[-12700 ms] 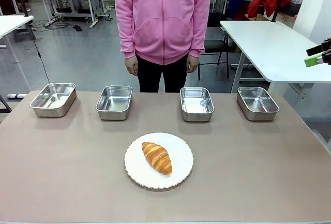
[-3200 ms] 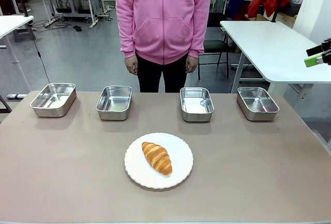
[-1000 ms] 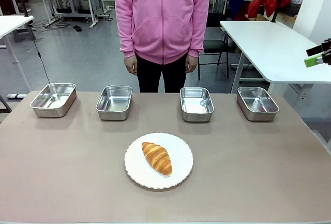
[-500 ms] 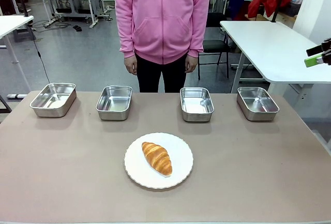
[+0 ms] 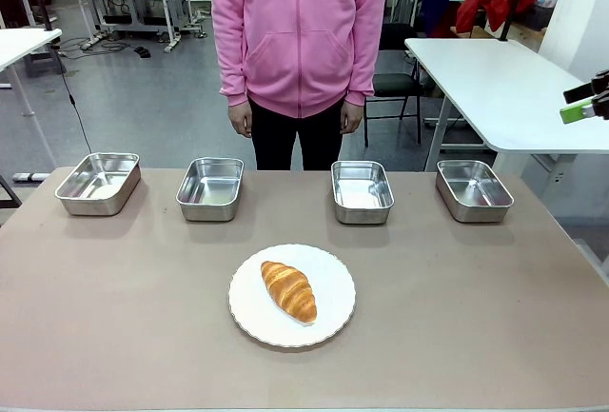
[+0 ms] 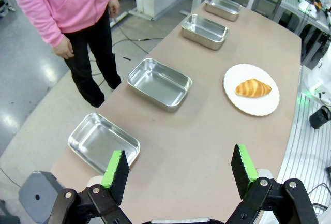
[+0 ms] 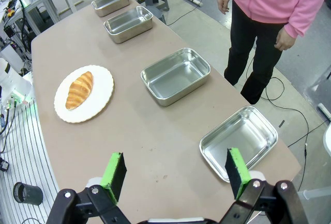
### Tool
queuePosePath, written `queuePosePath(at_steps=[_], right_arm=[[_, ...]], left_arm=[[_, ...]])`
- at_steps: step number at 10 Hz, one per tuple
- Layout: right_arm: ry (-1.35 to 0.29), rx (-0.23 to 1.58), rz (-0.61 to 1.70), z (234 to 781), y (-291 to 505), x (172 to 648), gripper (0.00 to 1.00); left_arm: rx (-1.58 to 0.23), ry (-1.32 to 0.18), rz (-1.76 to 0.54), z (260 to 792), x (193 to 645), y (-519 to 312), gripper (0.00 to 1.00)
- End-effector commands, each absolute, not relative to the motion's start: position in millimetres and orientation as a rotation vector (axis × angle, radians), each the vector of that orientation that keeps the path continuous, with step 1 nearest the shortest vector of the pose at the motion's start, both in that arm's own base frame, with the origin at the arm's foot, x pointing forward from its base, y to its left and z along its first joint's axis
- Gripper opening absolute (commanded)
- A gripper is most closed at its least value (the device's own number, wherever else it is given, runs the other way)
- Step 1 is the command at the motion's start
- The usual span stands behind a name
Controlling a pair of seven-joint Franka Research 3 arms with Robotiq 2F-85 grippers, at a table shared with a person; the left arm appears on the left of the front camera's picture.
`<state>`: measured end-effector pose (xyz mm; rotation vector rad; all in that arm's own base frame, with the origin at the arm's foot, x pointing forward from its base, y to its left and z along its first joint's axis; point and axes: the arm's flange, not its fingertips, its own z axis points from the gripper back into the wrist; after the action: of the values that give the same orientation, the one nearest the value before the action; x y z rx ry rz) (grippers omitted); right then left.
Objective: Place the bread in the container.
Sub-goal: Place the Butter Roll into the Airtight Container indicated by the human.
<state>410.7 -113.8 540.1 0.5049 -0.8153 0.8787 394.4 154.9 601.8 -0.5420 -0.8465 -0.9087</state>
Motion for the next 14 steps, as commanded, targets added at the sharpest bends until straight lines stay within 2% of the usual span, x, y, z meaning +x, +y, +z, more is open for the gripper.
queuePosePath(at_steps=[1, 14], right_arm=[[-0.821, 0.507, 0.883, 541.6, -112.5, 410.5, 1.0], [-0.821, 0.507, 0.883, 541.6, -112.5, 410.5, 1.0]], left_arm=[[-0.542, -0.85, -0.909, 601.9, 393.4, 155.4, 1.0], [-0.542, -0.85, -0.909, 601.9, 393.4, 155.4, 1.0]])
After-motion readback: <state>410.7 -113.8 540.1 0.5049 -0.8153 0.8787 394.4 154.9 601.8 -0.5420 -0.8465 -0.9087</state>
